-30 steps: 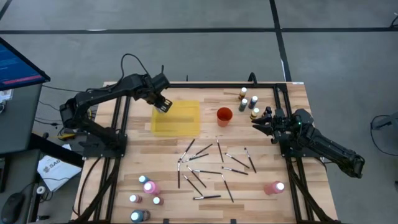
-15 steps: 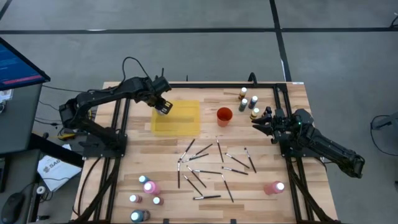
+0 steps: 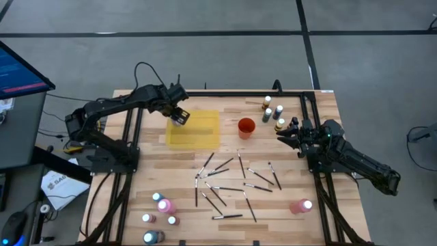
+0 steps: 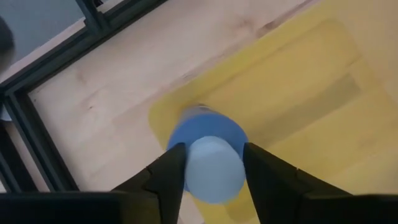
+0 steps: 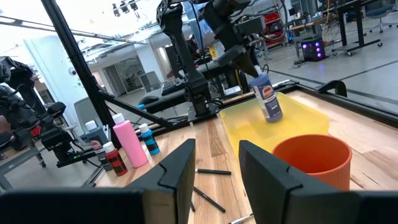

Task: Pick & Place Paint Supplies
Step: Put the purple paint bottle into the yellow bin, then put the top pink paint bottle into the yellow bin

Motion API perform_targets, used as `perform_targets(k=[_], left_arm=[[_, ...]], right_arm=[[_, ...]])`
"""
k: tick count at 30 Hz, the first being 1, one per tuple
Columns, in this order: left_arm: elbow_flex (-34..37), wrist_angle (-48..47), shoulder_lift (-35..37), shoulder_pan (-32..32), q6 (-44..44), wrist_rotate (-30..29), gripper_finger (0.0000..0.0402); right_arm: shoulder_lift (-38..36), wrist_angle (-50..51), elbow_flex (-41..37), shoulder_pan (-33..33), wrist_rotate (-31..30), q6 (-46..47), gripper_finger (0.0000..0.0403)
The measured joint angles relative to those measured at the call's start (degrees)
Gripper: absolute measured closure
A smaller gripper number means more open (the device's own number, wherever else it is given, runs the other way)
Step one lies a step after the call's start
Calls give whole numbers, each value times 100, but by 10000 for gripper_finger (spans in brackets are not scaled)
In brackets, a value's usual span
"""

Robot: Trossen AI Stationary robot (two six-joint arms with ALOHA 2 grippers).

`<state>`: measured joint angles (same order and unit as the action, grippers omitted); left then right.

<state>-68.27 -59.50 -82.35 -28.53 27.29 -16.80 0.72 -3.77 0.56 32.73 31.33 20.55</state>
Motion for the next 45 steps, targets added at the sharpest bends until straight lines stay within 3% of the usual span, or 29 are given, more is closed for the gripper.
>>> perform_targets(k=[12, 21, 24, 27, 32, 35, 38, 45], left_arm=[[0, 24, 62, 7, -460, -122, 181], [0, 52, 695, 9, -660, -216, 150], [0, 58, 1104, 108, -960, 222, 151], [0, 58, 1626, 338, -1396, 1127, 157], [-4, 143, 2457, 1081, -1432, 2756, 162], [-4, 459, 2803, 1819, -1025, 3241, 162], [-8, 1118, 2986, 2616, -704, 3228, 162], [-9, 1964, 2815, 4196, -407, 2297, 163]], right_arm=[[-1, 0, 2, 2, -2, -1, 283], [1, 0, 0, 2, -2, 1, 283], [-1, -2, 2, 0, -2, 1, 283], [-1, -2, 2, 2, 0, 0, 283], [0, 0, 1, 0, 0, -1, 283], [-1, -1, 0, 0, 0, 0, 283], [1, -1, 1, 0, 0, -1, 283], [1, -2, 0, -2, 0, 1, 283]])
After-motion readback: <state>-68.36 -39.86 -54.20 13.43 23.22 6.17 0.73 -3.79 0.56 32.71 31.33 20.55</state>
